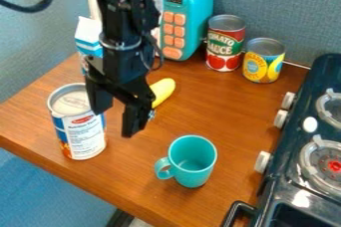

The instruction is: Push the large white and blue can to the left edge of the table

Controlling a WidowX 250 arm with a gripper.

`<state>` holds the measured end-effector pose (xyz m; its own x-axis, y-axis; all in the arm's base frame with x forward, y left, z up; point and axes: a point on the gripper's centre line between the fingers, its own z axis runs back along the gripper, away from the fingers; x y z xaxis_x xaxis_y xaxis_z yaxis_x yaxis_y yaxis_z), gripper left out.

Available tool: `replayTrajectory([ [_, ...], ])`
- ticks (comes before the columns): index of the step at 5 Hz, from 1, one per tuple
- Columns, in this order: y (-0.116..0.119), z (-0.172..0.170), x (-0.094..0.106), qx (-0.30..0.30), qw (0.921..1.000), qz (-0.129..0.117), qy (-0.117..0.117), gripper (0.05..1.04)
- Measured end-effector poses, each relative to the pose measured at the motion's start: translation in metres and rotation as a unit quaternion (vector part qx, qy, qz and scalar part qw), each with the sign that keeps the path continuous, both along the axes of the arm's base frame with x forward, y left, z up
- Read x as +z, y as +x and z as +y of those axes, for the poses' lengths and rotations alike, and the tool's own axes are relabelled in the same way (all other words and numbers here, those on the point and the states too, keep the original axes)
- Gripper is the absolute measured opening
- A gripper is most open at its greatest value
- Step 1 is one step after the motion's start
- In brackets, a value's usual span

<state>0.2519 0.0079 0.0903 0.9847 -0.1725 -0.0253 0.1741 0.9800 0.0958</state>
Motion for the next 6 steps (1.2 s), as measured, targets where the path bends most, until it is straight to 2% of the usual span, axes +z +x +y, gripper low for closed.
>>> replayTrajectory([
  [3, -0.007, 0.004, -0.027, 0.011, 0.9997, 0.023, 0.005, 1.009],
  [4, -0.007, 0.017, -0.03, 0.024, 0.9992, 0.033, 0.008, 1.009],
  [6, -0.002, 0.052, -0.02, 0.044, 0.9977, 0.045, 0.024, 1.009],
])
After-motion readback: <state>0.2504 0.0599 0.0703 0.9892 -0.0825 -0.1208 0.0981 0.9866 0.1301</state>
